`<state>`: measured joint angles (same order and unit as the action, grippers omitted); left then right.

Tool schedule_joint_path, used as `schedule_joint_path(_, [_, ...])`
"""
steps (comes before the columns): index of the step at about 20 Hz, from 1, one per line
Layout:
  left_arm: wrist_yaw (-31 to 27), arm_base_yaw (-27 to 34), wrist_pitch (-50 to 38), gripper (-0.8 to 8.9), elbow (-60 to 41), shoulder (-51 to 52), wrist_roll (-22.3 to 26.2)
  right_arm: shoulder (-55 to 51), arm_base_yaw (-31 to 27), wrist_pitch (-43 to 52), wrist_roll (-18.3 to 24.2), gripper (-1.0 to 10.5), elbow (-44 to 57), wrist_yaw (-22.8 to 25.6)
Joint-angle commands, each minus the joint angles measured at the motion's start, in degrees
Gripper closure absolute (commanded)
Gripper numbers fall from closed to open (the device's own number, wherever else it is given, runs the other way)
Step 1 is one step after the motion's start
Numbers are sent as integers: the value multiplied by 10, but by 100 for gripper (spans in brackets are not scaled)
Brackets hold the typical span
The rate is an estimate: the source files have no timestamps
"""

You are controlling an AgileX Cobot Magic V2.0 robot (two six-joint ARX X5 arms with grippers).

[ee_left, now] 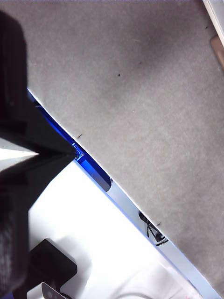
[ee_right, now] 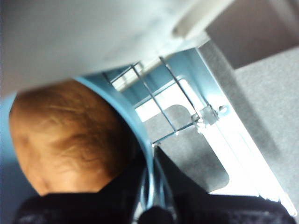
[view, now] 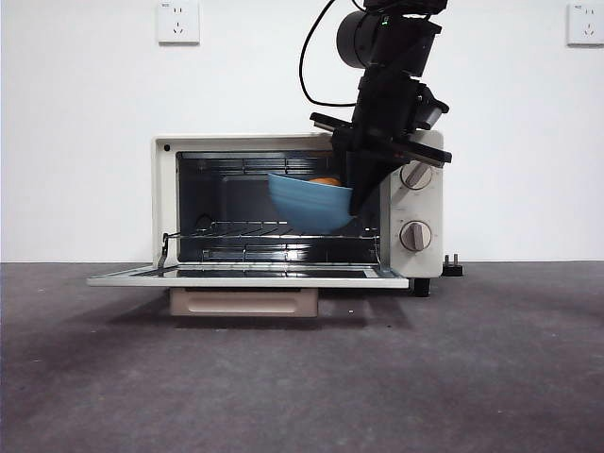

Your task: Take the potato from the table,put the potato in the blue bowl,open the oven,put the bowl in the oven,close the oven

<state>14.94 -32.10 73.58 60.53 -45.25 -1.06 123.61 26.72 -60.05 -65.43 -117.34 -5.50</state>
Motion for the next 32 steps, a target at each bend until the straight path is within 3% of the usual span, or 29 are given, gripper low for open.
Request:
schedule_joint_path(1, [0, -2, -5, 819, -3, 2, 11, 10, 2, 3, -6, 945, -1, 1])
schedule_joint_path(3, [0, -2, -5, 819, -3, 2, 11, 10, 2, 5, -6, 933, -1, 2])
schedule_joint_path(7, [0, -2, -5, 819, -3, 2, 11, 10, 2, 24, -2, 750, -2, -1])
schedule_joint_path(15, [0, -2, -5, 819, -3, 2, 13, 0, 3, 20, 0, 752, -12, -2])
schedule_joint_path(22, [0, -2, -6, 819, -3, 2, 13, -6, 3, -33, 40, 753, -84, 15])
schedule_joint_path(26, [0, -2, -6, 819, -3, 2, 13, -6, 3, -85, 121, 757, -161, 30])
schedule_joint_path(29, [0, -2, -8, 819, -3, 2, 13, -6, 3, -133, 253, 757, -252, 43])
schedule_joint_path(31, [0, -2, -26, 819, -3, 1, 12, -6, 11, -188, 357, 758, -324, 83])
schedule_joint_path(32, [0, -2, -40, 819, -3, 0, 12, -15, 16, -188, 418, 758, -336, 78])
